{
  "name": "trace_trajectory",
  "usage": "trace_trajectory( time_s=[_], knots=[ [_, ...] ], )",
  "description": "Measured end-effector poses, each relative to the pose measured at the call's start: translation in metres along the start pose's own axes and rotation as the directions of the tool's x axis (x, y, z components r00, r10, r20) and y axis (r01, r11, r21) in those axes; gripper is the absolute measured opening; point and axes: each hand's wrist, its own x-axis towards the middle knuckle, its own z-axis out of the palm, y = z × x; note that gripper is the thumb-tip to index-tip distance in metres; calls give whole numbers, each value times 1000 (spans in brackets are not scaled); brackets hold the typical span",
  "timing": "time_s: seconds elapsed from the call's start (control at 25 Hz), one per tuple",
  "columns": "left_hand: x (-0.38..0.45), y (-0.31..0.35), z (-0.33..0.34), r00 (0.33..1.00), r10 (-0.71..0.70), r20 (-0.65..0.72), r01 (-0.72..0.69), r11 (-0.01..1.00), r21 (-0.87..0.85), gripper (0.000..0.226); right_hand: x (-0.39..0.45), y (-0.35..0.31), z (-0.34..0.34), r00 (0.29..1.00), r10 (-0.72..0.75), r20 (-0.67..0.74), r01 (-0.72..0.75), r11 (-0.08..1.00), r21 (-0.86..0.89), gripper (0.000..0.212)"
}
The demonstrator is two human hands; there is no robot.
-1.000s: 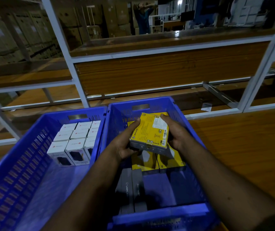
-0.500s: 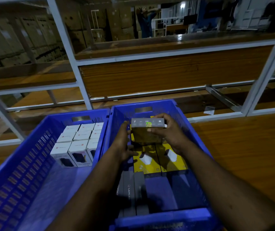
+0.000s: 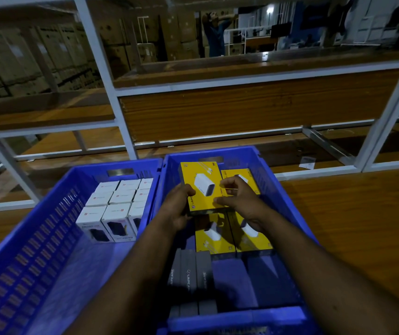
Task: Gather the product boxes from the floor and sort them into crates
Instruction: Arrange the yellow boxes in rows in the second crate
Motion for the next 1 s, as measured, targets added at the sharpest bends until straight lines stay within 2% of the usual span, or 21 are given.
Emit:
trace_trajectory(
  time_s=[0.12, 0.2, 0.28, 0.4, 0.48, 0.52, 0.6, 0.68, 0.76, 0.84, 0.88, 0.96, 1.0],
  knots=[
    [-2, 0, 1, 1000, 16, 12, -16, 1000, 0, 27, 2, -2, -4, 989, 138, -54, -131, 984, 118, 49],
    [-2, 0, 1, 1000, 8, 21, -8, 1000, -8, 28, 3, -1, -5, 973, 230, -22, -223, 958, 181, 46],
    [-1, 0, 1, 999, 10, 42, -10, 1000, -12, 31, 3, 0, -5, 953, 300, 43, -301, 919, 256, 34],
    [3, -1, 1, 997, 74, -16, -75, 996, -53, 31, 5, 0, -7, 957, 285, 55, -289, 911, 295, 15],
    [9, 2, -6, 987, 126, -96, -137, 984, -116, 49, 9, -4, -10, 965, 263, -6, -245, 908, 339, 9],
    [11, 3, -11, 984, 134, -121, -149, 981, -123, 62, 12, -3, -14, 963, 264, -45, -226, 890, 396, 10],
    [11, 4, -18, 988, 133, -77, -131, 991, 32, 73, 17, -1, -20, 960, 258, -107, -166, 836, 523, 28],
    [5, 0, -14, 993, 94, 64, -108, 962, 252, 60, 20, 2, -23, 947, 258, -191, -119, 833, 540, 52],
    [0, -3, -6, 990, 73, 124, -108, 944, 311, 38, 24, 6, -23, 924, 238, -301, -75, 881, 467, 58],
    [2, -4, -3, 993, 62, 101, -83, 972, 219, 26, 27, 8, -23, 902, 258, -345, -66, 875, 479, 58],
    [3, -4, -3, 996, 46, 75, -56, 989, 135, 23, 28, 10, -23, 903, 284, -323, -93, 861, 499, 59],
    [8, -7, -2, 999, 1, 36, 1, 999, -52, 26, 27, 12, -18, 914, 347, -211, -202, 839, 505, 50],
    [11, -9, 0, 999, -16, 28, 19, 992, -121, 28, 24, 14, -13, 919, 378, -109, -278, 821, 498, 42]
  ],
)
